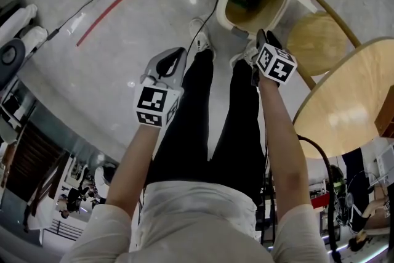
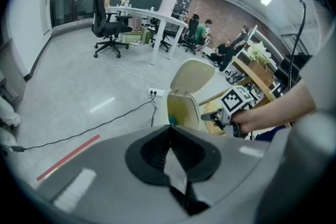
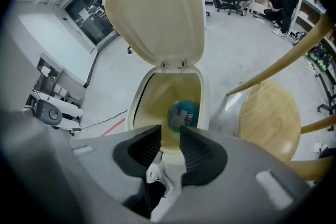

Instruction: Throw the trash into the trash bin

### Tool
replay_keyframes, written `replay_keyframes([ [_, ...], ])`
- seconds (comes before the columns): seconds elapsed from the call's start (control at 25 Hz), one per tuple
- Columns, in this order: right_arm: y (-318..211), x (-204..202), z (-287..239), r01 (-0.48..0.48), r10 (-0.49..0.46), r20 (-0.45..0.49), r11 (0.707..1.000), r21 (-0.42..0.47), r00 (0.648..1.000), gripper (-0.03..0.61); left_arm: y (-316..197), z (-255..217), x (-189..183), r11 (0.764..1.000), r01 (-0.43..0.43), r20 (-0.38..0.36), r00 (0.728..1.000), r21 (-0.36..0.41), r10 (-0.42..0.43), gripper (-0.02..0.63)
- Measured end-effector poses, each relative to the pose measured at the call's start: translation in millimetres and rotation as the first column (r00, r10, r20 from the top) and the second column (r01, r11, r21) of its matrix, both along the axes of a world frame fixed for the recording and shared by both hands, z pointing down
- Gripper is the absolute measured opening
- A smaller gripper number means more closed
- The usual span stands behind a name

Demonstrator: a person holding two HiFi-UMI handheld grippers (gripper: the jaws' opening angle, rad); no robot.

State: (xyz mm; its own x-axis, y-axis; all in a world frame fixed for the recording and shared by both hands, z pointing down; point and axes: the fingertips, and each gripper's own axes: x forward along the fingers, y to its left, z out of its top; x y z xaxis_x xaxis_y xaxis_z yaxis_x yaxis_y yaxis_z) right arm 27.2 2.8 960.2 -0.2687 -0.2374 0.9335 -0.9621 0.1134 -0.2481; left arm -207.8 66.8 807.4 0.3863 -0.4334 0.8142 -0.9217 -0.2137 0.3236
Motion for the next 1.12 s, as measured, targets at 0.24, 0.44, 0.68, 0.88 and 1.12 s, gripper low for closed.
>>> replay_keyframes([
  [0.24,0.9,-5.0,-17.5,0.037,-0.037,0.005,0.999,0.016,0.999,0.115,-5.0,-10.6,4.0,1.000,0.005,-0.005,1.000,0.018,-0.005,0.003],
  [0.44,-1.3,-8.5,-40.1,0.057,-0.057,0.002,0.998,0.033,0.998,0.084,-6.6,-24.9,10.5,0.999,0.000,-0.007,1.000,0.033,0.000,0.003],
  [0.68,0.1,-11.5,-74.3,0.075,-0.076,0.012,0.995,0.069,0.997,0.051,-6.4,-48.2,21.5,0.998,-0.014,-0.009,1.000,0.060,0.015,0.003],
  [0.88,8.2,-10.7,-107.2,0.081,-0.084,0.026,0.993,0.088,0.996,0.020,-5.6,-75.9,31.0,0.996,-0.027,-0.012,1.000,0.085,0.028,0.004],
  [1.12,13.7,-7.1,-154.5,0.082,-0.090,0.058,0.989,0.120,0.994,0.000,-2.4,-109.0,43.6,0.994,-0.035,-0.019,0.999,0.101,0.037,0.003],
])
